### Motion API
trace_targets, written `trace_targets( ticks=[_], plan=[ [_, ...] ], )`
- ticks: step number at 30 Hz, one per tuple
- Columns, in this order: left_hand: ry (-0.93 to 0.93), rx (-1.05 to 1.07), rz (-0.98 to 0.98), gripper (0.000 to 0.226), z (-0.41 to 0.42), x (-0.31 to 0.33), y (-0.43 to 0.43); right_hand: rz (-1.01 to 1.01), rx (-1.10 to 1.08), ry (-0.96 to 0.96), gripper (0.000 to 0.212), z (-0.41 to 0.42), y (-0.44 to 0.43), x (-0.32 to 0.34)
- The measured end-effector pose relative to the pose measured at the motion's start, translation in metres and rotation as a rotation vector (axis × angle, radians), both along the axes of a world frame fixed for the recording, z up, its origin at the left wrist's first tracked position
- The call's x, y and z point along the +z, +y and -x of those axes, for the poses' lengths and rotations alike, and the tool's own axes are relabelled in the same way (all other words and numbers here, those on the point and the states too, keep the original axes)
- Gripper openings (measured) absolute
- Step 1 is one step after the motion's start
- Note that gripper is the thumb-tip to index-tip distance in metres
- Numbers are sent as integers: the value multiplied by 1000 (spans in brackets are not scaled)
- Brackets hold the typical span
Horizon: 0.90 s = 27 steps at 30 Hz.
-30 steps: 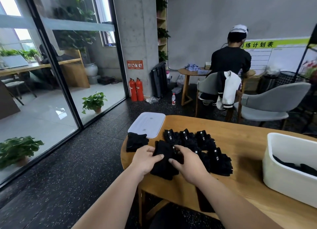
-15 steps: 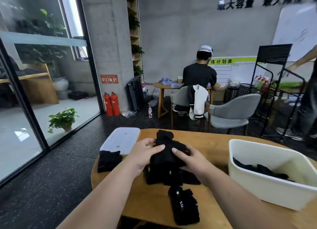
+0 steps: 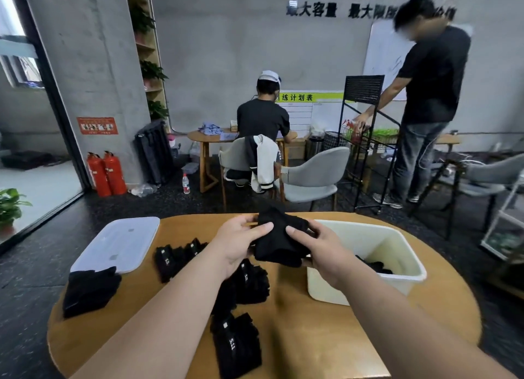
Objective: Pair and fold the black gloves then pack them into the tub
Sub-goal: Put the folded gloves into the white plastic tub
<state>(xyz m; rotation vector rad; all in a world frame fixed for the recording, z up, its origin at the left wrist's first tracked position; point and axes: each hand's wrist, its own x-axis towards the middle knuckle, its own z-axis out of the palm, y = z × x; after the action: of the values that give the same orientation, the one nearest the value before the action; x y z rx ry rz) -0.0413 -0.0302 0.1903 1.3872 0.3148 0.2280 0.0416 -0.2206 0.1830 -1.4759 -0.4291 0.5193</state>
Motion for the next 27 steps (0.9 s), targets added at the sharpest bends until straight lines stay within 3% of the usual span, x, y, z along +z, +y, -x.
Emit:
trace_targets(
  ticks=[6, 11, 14, 16, 20, 27],
  plan=[
    [20, -37, -57, 27, -47, -7, -38, 75, -113, -70, 27, -34, -41, 9],
    [53, -50, -121, 76, -83, -18, -59, 153, -155, -93, 18, -64, -73, 16],
    [84, -25, -231, 41, -98, -27, -69, 183, -205, -32, 17, -88, -92, 11],
    [121, 16, -350, 30, -103, -36, -69, 220, -237, 2, 20, -106, -102, 2],
    [204, 74, -531, 30, -105, -54, -67, 287, -274, 57, 23, -132, -109, -23],
    [298, 16, -424, 39, -106, -74, -61, 484, -230, 49, 25, -150, -83, -52]
  ],
)
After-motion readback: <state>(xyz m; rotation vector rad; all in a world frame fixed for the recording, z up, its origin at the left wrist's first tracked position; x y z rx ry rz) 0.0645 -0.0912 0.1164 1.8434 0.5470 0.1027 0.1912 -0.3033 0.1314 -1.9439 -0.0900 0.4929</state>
